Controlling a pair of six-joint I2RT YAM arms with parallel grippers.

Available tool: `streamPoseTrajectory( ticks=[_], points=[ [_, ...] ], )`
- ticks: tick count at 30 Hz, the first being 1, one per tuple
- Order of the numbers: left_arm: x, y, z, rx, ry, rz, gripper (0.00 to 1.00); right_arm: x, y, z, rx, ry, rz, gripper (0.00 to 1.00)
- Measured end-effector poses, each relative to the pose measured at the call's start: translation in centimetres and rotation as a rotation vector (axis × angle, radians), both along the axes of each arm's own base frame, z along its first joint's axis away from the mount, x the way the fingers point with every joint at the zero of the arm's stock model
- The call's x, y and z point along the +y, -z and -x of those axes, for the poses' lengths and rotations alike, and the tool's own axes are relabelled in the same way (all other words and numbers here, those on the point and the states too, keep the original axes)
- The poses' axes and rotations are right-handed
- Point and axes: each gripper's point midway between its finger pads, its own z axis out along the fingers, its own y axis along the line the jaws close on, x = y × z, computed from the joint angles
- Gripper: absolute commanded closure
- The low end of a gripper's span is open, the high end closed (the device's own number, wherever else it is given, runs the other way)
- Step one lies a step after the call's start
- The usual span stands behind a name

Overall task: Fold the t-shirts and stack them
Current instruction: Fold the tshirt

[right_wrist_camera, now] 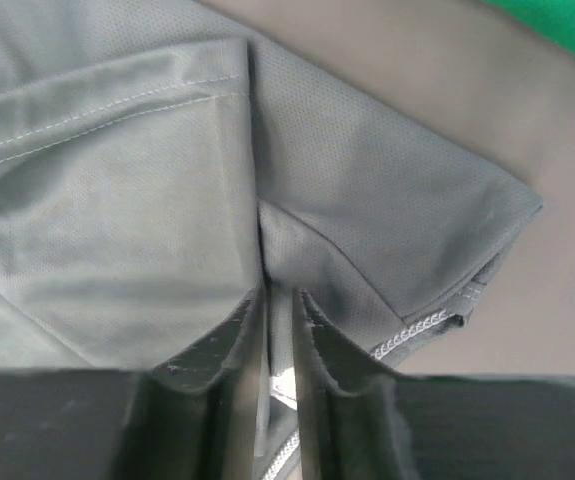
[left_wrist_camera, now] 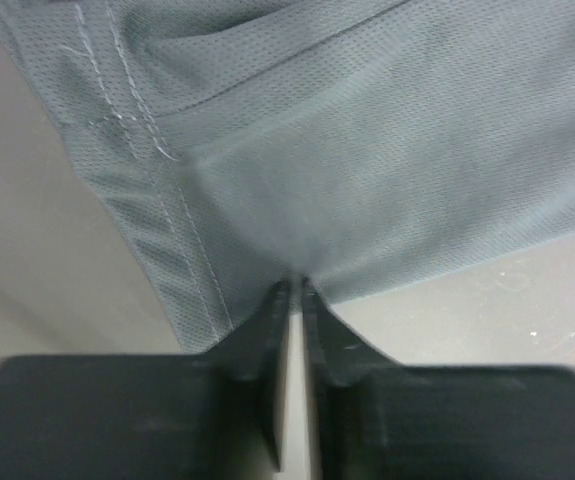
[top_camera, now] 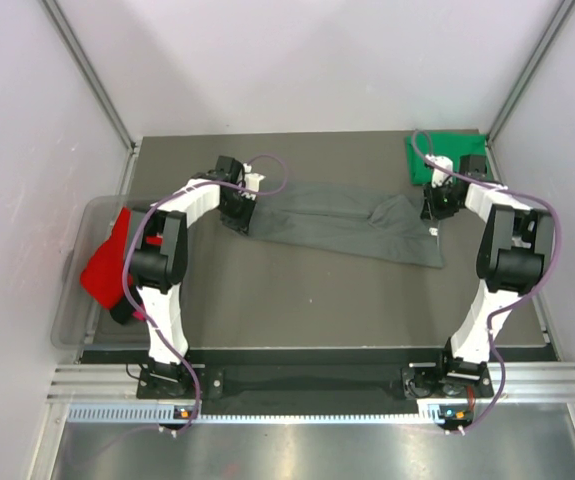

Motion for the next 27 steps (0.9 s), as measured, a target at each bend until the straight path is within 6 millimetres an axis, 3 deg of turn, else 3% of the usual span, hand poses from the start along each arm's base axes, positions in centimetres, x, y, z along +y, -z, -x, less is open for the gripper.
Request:
streamPoseTrajectory(
  ticks=[4, 7, 12, 15, 19, 24, 27],
  points=[
    [-0.3, -0.6, 0.4, 0.006, 0.011, 0.020, 0.69, -0.1, 0.1, 0.6, 0.007, 0.012, 0.005, 0.73],
    [-0.8, -2.5, 0.5, -0.022, 0.027, 0.052, 0.66, -0.2, -0.7, 1.2, -0.003, 0.019, 0.011, 0.70],
    [-1.2, -8.4, -0.2, -0.154, 0.100, 0.083, 0.59, -0.2, -5.3, 1.6, -0.103, 0.026, 0.031, 0.68],
    [-0.8, -10.1, -0.5, -0.202, 0.161, 0.052, 0.53, -0.2, -8.6, 2.0, -0.176, 0.022, 0.044, 0.68],
    [0.8, -8.1, 0.3, -0.141, 0.203, -0.049, 0.52, 0.1, -11.2, 3.4, -0.223, 0.004, 0.059, 0.67],
    [2.3, -3.4, 0.9, 0.002, 0.176, -0.126, 0.52, 0.5, -11.4, 6.4, -0.197, -0.023, 0.071, 0.66],
    [2.6, -2.2, 1.2, 0.042, 0.153, -0.139, 0.53, 0.7, -11.4, 8.4, -0.176, -0.042, 0.081, 0.66]
  ],
)
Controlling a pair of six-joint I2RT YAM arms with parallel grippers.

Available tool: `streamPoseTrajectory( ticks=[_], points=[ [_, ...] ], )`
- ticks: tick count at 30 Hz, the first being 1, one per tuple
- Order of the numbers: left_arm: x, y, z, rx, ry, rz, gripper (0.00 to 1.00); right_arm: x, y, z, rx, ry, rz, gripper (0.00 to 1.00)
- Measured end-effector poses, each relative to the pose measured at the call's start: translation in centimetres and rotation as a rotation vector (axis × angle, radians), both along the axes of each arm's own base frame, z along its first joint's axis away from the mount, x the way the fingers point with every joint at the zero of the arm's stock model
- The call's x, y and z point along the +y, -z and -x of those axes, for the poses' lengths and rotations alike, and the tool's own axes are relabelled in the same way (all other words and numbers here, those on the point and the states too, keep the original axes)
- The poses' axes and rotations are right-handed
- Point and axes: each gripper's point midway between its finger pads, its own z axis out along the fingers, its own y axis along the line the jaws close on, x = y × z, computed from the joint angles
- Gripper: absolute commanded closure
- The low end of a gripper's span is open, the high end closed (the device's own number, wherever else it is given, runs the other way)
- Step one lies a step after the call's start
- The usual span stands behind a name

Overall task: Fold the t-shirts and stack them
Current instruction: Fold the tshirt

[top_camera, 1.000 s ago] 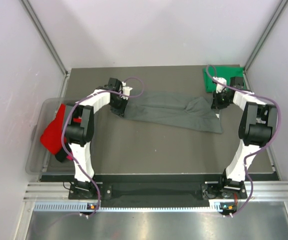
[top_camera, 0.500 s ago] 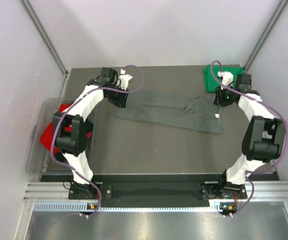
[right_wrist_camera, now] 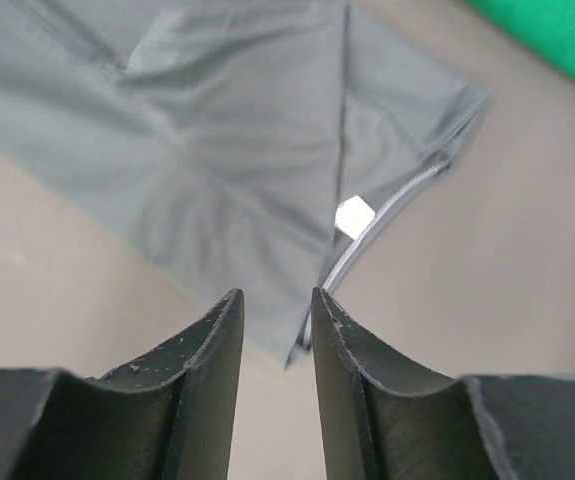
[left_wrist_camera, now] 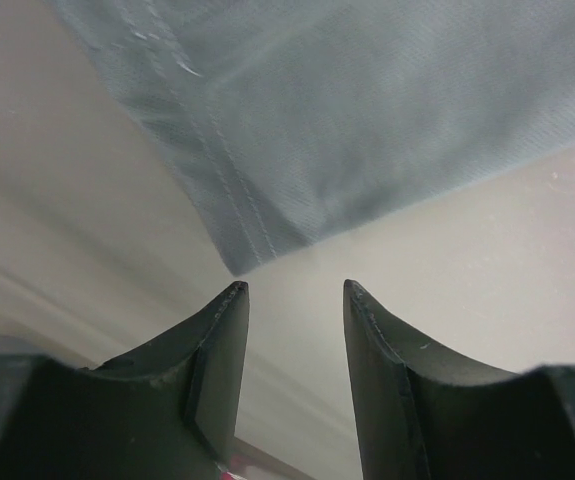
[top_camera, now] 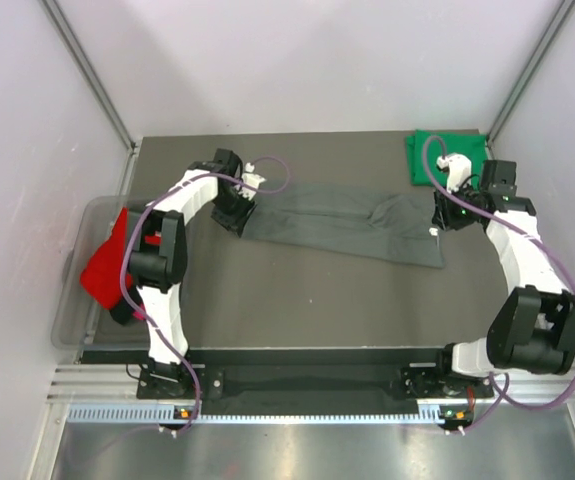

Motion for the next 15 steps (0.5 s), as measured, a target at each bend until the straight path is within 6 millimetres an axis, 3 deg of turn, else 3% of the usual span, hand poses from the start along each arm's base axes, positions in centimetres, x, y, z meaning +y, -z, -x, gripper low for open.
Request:
streamPoseTrajectory(
  ticks=[4, 9, 15],
  points=[
    [0.0, -0.5, -0.9, -0.021, -0.023, -0.002, 0.53, 0.0, 0.3, 1.8, 0.024, -0.021, 0.027, 0.66],
    [-0.2, -1.1, -1.8, -0.048, -0.033, 0.005, 0.55, -0.3, 2.8, 3.6, 0.103, -0.039, 0.057, 0.66],
    [0.1, 0.6, -1.8, -0.010, -0.052, -0.009, 0.60, -0.4, 4.5, 4.0, 0.159, -0.040, 0.060, 0.66]
  ],
)
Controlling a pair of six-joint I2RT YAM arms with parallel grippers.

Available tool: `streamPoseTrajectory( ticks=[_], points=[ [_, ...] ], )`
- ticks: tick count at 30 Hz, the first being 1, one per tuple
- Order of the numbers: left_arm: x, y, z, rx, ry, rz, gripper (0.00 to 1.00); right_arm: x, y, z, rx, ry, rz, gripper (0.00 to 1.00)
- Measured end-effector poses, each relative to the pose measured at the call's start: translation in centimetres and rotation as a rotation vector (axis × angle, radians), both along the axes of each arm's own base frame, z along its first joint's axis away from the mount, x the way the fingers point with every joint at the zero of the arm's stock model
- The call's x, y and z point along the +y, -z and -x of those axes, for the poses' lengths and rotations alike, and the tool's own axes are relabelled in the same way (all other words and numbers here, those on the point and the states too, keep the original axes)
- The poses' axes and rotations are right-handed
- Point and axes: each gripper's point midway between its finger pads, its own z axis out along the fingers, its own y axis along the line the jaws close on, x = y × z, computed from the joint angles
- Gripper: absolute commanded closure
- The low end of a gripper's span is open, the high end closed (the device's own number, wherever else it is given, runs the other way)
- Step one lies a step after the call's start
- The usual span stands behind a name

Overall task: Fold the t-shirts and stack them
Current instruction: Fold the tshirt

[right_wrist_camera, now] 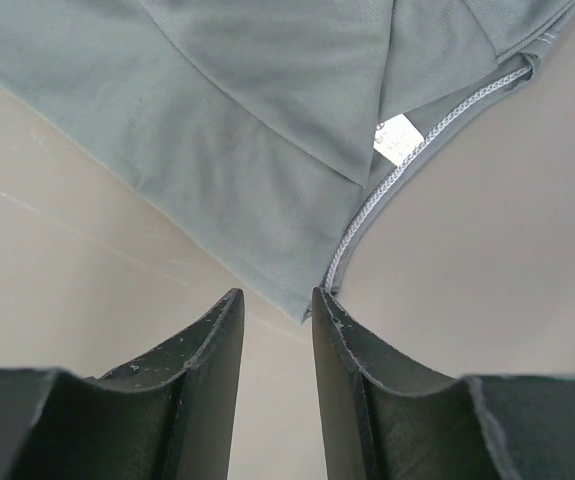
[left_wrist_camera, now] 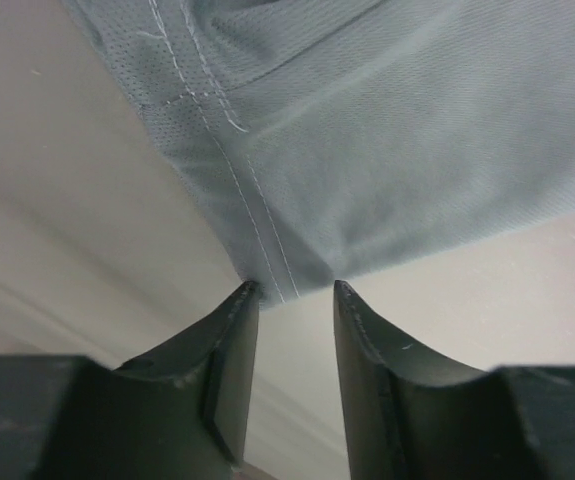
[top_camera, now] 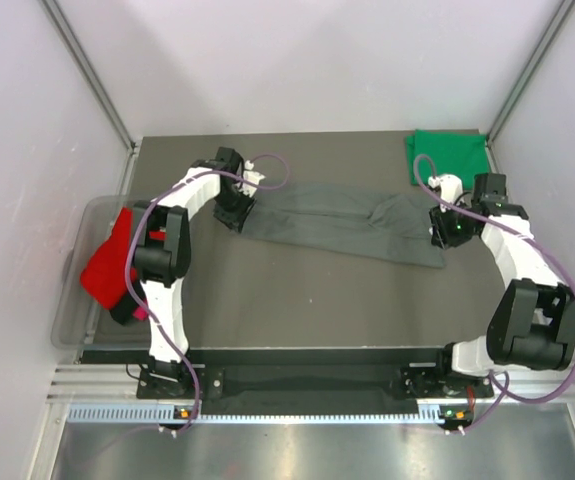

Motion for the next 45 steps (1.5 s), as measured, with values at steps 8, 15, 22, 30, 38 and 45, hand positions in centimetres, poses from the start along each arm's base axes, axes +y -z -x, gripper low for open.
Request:
streamPoseTrajectory(
  ticks=[8, 15, 22, 30, 38, 45],
  points=[
    [1.4, 1.6, -0.3, 0.027, -0.044, -0.010, 0.64, -0.8, 1.4, -0.9, 0.023, 0.032, 0.013, 0.65],
    [1.2, 1.7, -0.5, 0.030, -0.063, 0.015, 0.90, -1.9, 3.0, -3.0, 0.054, 0.085, 0.029, 0.66],
    [0.7, 1.8, -0.3, 0.036, -0.054, 0.039, 1.00, -3.6, 3.8, -5.9, 0.059, 0.158, 0.043, 0.65],
    [0.6, 1.8, 1.5, 0.041, -0.048, 0.068, 1.00, -4.1, 5.5, -7.7, 0.111, 0.193, 0.023, 0.64],
    [0.8, 1.9, 4.5, 0.082, -0.046, 0.077, 1.00, -4.1, 6.8, -8.5, 0.158, 0.206, 0.007, 0.64],
    [1.0, 1.8, 5.3, 0.093, -0.046, 0.074, 1.00, -4.0, 8.2, -8.4, 0.213, 0.197, -0.002, 0.76]
  ],
)
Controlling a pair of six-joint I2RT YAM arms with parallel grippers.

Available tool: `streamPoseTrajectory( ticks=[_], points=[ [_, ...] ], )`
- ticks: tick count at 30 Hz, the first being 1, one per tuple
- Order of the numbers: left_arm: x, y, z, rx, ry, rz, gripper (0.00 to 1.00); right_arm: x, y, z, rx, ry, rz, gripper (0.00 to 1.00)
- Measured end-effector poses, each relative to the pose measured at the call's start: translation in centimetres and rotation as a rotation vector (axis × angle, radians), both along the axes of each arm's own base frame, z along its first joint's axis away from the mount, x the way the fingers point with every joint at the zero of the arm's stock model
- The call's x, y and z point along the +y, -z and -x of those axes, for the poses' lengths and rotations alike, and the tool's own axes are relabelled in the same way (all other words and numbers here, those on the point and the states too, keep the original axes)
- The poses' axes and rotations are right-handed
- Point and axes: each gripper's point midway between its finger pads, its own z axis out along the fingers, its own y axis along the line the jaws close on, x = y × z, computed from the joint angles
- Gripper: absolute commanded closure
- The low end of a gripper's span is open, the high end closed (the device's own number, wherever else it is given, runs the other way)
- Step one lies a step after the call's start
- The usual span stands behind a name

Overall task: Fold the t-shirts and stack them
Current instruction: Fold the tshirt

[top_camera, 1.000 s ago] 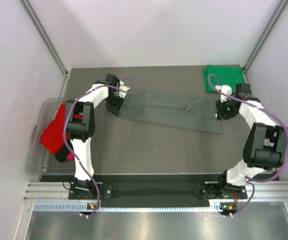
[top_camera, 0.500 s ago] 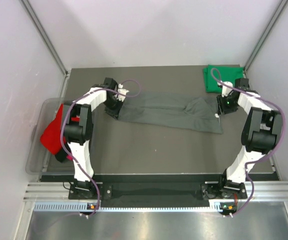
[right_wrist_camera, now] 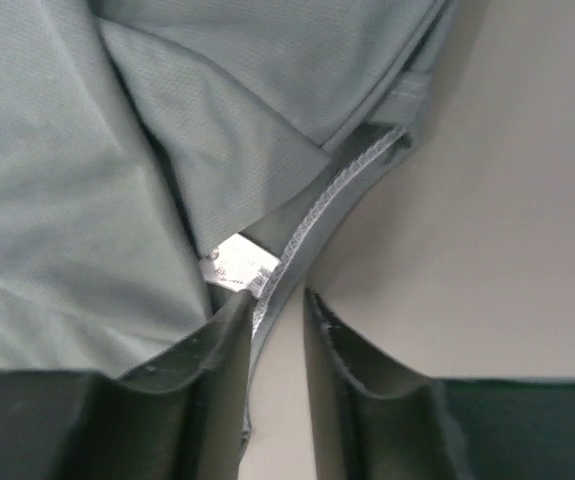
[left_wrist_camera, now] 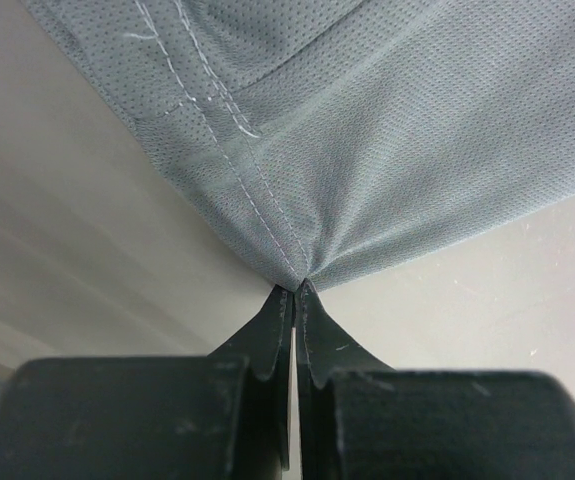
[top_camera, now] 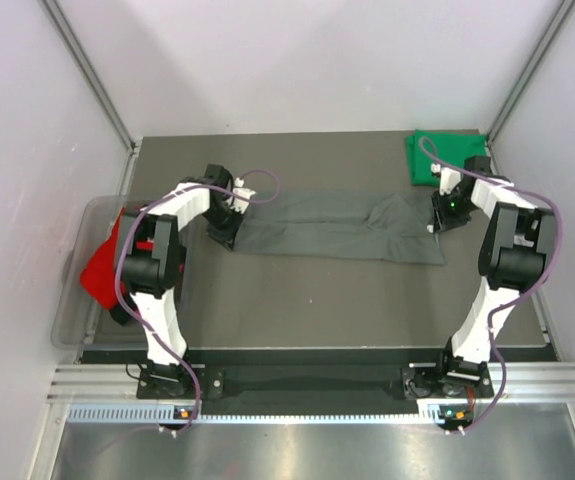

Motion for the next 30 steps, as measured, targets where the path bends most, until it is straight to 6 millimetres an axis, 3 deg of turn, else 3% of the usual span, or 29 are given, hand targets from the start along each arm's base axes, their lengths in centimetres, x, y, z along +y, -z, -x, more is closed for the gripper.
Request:
streamPoseTrajectory(
  ticks=[4, 7, 12, 16, 30],
  points=[
    [0.3, -0.2, 1.1, 0.015, -0.001, -0.008, 1.00, -0.2, 0.1, -0.9, -0.002, -0.011, 0.004, 0.95],
    [0.6, -0.7, 2.1, 0.023, -0.001, -0.017, 1.00, 0.1, 0.1, -1.0, -0.001, -0.021, 0.004, 0.99],
    [1.0, -2.1, 3.5, 0.022, 0.005, -0.024, 1.00, 0.6, 0.1, -1.9, 0.014, -0.047, 0.006, 1.00],
    [1.3, -3.2, 4.9, 0.032, 0.017, -0.028, 1.00, 1.5, 0.0, -3.8, 0.002, -0.089, 0.015, 1.00],
    [1.9, -5.2, 9.8, 0.132, 0.033, -0.033, 1.00, 8.5, -0.5, -11.1, -0.091, -0.258, 0.093, 0.99]
  ],
)
